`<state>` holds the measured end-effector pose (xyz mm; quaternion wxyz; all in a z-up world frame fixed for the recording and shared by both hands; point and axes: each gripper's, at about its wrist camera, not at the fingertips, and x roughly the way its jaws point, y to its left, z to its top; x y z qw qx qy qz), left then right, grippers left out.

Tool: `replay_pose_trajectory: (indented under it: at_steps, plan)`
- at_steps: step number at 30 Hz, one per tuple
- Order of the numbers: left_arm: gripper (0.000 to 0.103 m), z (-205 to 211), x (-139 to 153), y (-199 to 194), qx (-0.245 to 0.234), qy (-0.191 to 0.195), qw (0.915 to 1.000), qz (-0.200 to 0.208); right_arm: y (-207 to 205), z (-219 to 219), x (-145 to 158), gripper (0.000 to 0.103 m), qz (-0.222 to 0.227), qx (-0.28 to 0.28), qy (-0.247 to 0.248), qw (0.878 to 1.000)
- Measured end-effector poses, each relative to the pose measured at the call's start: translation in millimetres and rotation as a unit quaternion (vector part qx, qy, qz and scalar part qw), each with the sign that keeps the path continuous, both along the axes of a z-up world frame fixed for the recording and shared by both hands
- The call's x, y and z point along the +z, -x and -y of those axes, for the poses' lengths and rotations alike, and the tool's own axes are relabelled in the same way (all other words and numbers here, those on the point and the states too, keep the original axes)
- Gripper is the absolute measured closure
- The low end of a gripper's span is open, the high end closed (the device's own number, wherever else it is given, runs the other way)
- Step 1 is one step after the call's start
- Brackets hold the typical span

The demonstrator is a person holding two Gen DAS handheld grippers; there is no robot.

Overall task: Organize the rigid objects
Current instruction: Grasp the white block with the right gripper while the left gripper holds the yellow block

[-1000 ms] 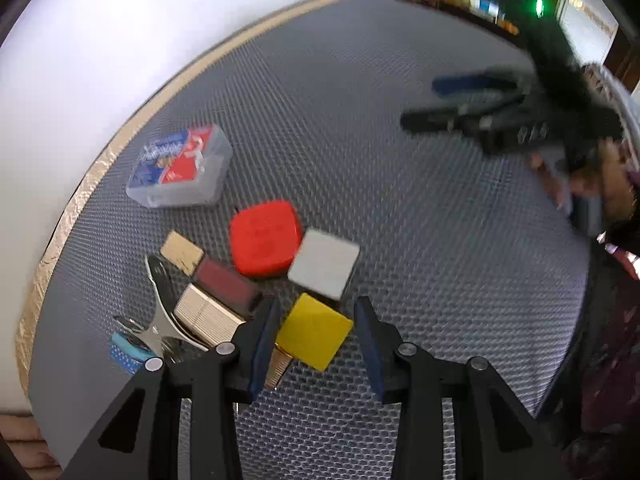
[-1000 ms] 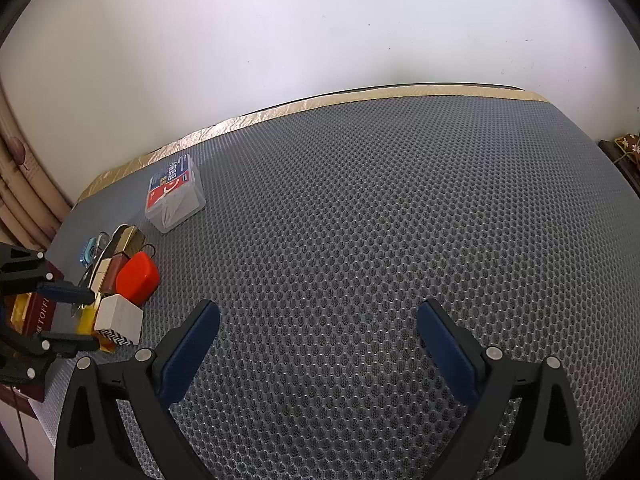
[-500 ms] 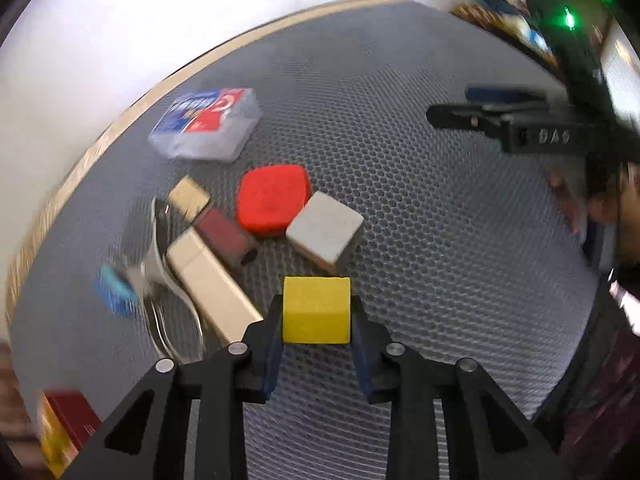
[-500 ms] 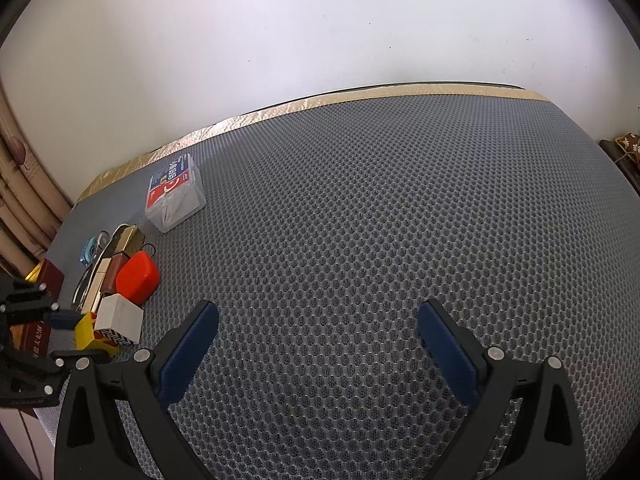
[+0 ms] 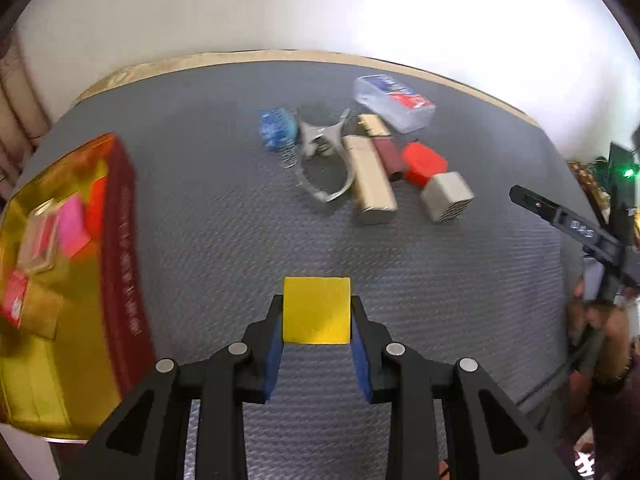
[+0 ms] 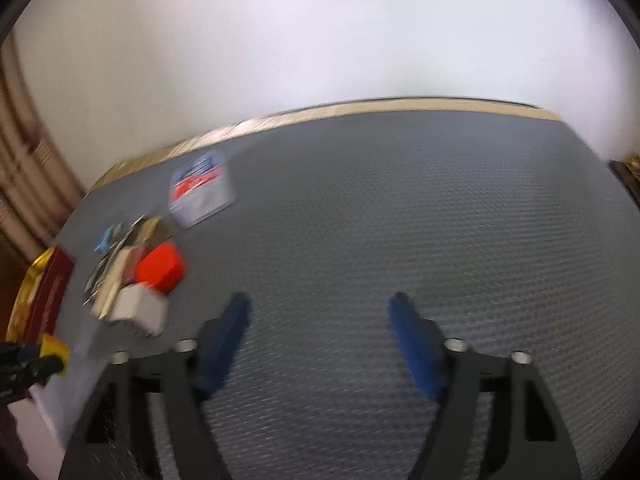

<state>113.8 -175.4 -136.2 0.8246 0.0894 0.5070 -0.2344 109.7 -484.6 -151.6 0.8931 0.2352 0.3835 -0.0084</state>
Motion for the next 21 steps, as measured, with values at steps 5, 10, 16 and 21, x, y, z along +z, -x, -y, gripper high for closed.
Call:
replay_pose_trajectory:
  at_steps: [5,10,16,21]
  plan:
    - [0.073,-12.4,-5.1,5.7,0.025,0.017,0.9995,-0.013,-16.1,-61.6,14.3,0.037,0.008,0.068,-0.008,0.998]
    - [0.073,-15.4,-5.1,8.1,0.022,0.022,0.9995,-0.01,-31.6,-84.3,20.1,0.039,0.005,0.076,0.005,0.997]
    - [0.073,-14.0,-7.0,6.4,0.015,0.024,0.9995,-0.01,-48.7,-97.3,17.8,0.047,0.002,0.087,0.014,0.996]
    - [0.073,-13.8,-7.9,2.0,0.015,0.029,0.9993,-0.018,-52.7,-112.6,20.7,0.049,0.002,0.096,0.019,0.995]
